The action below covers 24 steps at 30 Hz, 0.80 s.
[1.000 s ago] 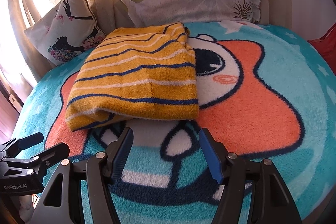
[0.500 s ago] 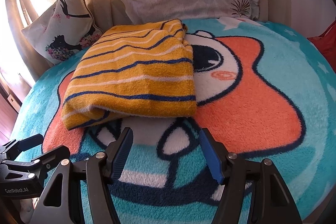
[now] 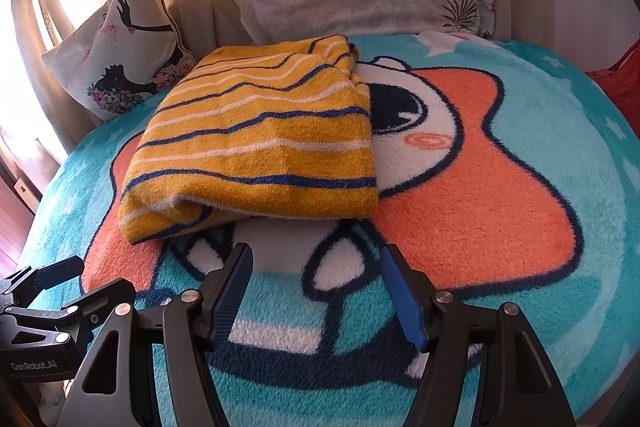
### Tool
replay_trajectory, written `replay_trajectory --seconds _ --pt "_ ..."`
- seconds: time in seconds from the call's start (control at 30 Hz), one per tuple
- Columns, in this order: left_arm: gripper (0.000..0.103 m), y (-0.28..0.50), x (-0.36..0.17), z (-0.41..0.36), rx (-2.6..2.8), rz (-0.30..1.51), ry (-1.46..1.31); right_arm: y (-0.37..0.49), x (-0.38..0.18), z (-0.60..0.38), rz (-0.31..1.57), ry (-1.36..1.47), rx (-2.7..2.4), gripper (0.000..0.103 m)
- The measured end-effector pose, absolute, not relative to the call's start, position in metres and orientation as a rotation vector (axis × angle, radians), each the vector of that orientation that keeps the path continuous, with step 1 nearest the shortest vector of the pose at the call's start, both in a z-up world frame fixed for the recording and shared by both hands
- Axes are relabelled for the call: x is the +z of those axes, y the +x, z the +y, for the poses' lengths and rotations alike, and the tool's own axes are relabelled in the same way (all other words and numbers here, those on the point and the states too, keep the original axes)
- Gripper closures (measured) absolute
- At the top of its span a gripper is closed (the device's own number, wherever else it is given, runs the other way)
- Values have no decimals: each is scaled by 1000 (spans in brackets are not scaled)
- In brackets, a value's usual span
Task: Fold small clothes
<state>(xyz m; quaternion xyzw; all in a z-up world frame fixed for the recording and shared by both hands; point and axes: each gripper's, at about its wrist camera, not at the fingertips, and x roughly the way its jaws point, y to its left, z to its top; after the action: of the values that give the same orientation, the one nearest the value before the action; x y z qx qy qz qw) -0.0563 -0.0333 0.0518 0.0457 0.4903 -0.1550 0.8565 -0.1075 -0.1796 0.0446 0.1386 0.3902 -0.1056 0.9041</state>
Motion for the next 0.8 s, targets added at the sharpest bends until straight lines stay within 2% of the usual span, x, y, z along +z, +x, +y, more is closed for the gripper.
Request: replay_trajectory --seconds 0.8 --pt "1 -56 47 -32 -325 1054 95 -109 43 -177 808 278 -217 28"
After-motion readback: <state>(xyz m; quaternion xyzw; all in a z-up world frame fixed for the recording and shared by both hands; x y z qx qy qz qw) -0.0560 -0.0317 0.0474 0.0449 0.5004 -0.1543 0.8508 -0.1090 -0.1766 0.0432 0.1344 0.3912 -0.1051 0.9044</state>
